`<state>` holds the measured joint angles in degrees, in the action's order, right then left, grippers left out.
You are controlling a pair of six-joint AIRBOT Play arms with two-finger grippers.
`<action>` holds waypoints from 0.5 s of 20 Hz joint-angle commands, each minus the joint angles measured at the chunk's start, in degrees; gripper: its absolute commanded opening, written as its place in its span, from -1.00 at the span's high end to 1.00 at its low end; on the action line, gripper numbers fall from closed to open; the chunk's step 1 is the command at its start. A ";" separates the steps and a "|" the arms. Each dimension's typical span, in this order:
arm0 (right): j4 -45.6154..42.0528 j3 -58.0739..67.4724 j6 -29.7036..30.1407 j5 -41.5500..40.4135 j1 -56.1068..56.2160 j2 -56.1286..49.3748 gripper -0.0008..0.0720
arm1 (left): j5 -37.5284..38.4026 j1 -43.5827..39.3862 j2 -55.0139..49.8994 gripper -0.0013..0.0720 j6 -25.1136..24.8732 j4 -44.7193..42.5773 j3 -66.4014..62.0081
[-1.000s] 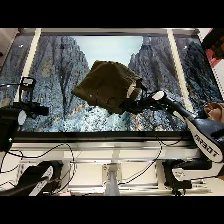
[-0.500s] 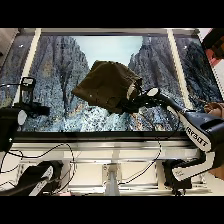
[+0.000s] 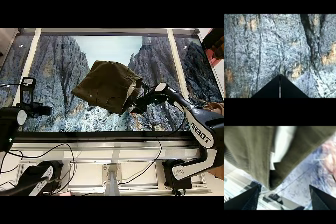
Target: Fold the clothes and pants, and hang the long-sleeved shirts on hangers.
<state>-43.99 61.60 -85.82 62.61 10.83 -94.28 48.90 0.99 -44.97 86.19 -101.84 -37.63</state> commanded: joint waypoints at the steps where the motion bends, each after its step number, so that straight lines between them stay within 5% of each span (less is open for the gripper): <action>1: -0.59 0.17 -2.71 -2.36 2.01 -0.07 -0.94 | -0.02 0.07 -0.04 0.89 -0.02 0.15 0.02; 7: 2.23 0.20 -8.26 -8.17 6.23 -1.97 -0.83 | -0.02 0.07 -0.04 0.89 0.00 0.13 0.04; 10: 4.31 0.20 -7.56 -9.31 6.73 -2.49 -0.43 | -0.04 0.07 -0.04 0.89 0.00 0.15 0.04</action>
<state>-41.54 61.82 -93.01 55.22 16.75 -96.18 48.88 0.99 -44.97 86.19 -101.69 -37.63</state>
